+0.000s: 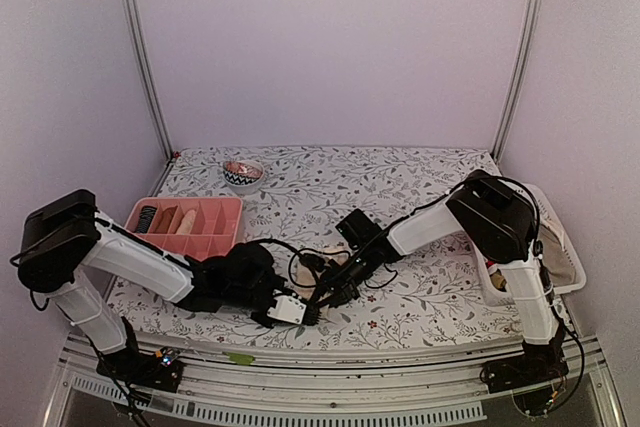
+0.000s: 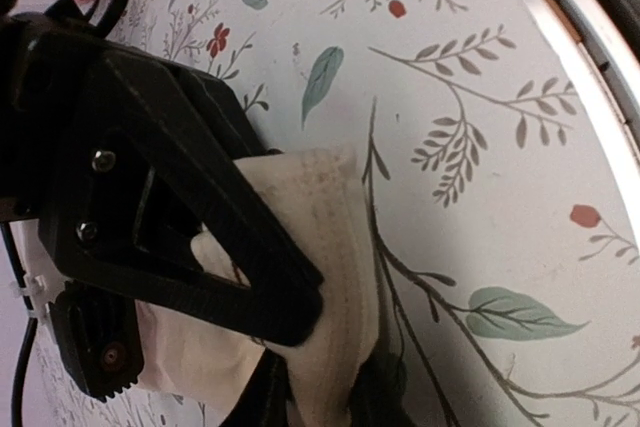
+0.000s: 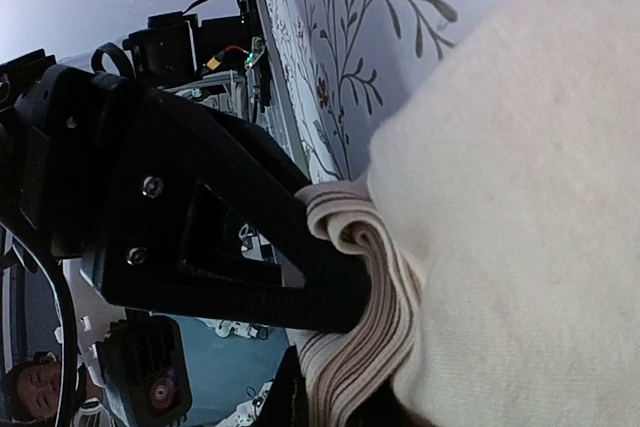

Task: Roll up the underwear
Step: Roll the underwear at the center of the board.

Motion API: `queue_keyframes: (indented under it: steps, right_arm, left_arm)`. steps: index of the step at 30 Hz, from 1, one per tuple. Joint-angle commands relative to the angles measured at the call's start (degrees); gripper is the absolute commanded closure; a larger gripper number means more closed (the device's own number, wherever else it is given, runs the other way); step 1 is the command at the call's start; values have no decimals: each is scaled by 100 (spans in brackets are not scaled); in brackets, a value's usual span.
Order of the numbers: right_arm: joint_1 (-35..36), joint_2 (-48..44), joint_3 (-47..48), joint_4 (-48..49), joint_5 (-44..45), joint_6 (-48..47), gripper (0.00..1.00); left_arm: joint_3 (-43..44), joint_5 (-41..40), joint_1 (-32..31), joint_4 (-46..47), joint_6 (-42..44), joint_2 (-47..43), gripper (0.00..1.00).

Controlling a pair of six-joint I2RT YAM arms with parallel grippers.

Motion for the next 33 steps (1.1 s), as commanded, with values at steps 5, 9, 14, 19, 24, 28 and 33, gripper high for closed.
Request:
queue_keyframes:
  steps: [5, 9, 14, 19, 24, 28, 33]
  right_arm:
    - [-399, -301, -323, -214, 1142, -150, 73]
    - [-785, -1203, -681, -74, 1819, -339, 58]
    - [-930, -2396, -1531, 17, 2816, -892, 53]
    - [-665, -4023, -2844, 626, 4005, -1565, 49]
    - [-120, -5176, -3598, 574, 4934, -2088, 36]
    - [558, -4937, -3414, 428, 5504, -2587, 29]
    - [1167, -3788, -2476, 313, 5866, -3414, 29]
  left_arm:
    - [316, 256, 21, -1696, -70, 21, 100]
    - [761, 708, 195, -2677, -171, 263, 100]
    - [1656, 1793, 757, -4084, -225, 784, 100]
    - [3035, 2804, 1253, -5705, -14, 1758, 100]
    - [4220, 3615, 1581, -7025, 44, 2940, 100]
    - [4819, 3737, 1646, -7657, 102, 3609, 100]
    - [5260, 3732, 1671, -7966, -13, 4093, 100]
